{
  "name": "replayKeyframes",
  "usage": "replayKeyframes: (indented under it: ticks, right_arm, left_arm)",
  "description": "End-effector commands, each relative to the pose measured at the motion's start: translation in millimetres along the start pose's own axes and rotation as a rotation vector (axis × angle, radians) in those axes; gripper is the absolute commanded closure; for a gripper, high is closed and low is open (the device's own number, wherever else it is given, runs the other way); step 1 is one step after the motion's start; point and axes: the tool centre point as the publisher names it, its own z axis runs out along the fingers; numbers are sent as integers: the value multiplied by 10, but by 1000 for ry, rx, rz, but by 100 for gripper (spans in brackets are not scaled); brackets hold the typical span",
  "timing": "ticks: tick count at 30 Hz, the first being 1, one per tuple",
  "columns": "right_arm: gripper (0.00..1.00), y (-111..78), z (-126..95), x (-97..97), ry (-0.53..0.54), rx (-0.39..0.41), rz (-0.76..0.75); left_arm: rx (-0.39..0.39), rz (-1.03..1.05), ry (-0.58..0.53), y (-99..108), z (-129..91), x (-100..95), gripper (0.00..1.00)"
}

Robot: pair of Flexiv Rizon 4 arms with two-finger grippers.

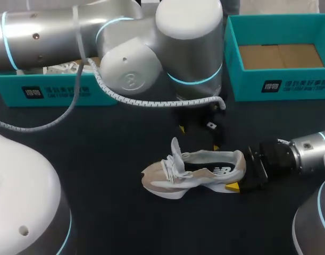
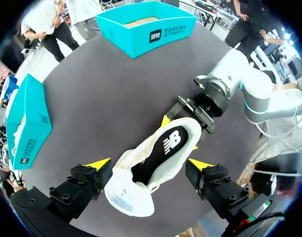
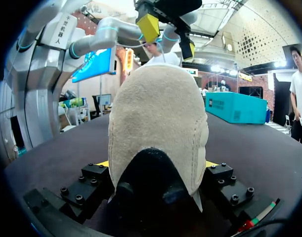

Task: Take the shoe out of the shoebox, open the shoe tongue, remove and reinsert the insole, then place the shoe into the shoebox

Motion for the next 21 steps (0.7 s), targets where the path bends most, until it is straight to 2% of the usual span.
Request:
replayKeyframes:
  ticks: [1,3,7,8,9,11,12,16,18,19,21]
  right_arm:
    - [100,-27,42,8,-2,3,0]
    - [100,-27,42,8,-2,3,0]
    - [100,-27,42,8,-2,3,0]
    - [100,-27,42,8,-2,3,0]
    - [100,-27,42,8,-2,3,0]
    - [100,-27,42,8,-2,3,0]
    - [100,-27,42,8,-2,3,0]
    - [100,-27,42,8,-2,3,0]
    - [100,-27,42,8,-2,3,0]
    - [100,-27,42,8,-2,3,0]
    - [100,-27,42,8,-2,3,0]
  left_arm:
    - [121,193,-154,126,20,26,0]
    - [150,250,-157,117,40,31,0]
    - [89,361,-183,61,74,57,0]
    - [102,395,-164,44,77,73,5]
    - [87,420,-172,28,72,84,33]
    - [78,489,-165,-3,84,114,70]
    - [77,522,-163,-16,82,132,100]
    - [79,681,-132,-64,87,238,100]
    - [51,723,-110,-97,106,276,100]
    - [13,762,-78,-107,127,318,100]
    - [13,762,-78,-107,127,318,100]
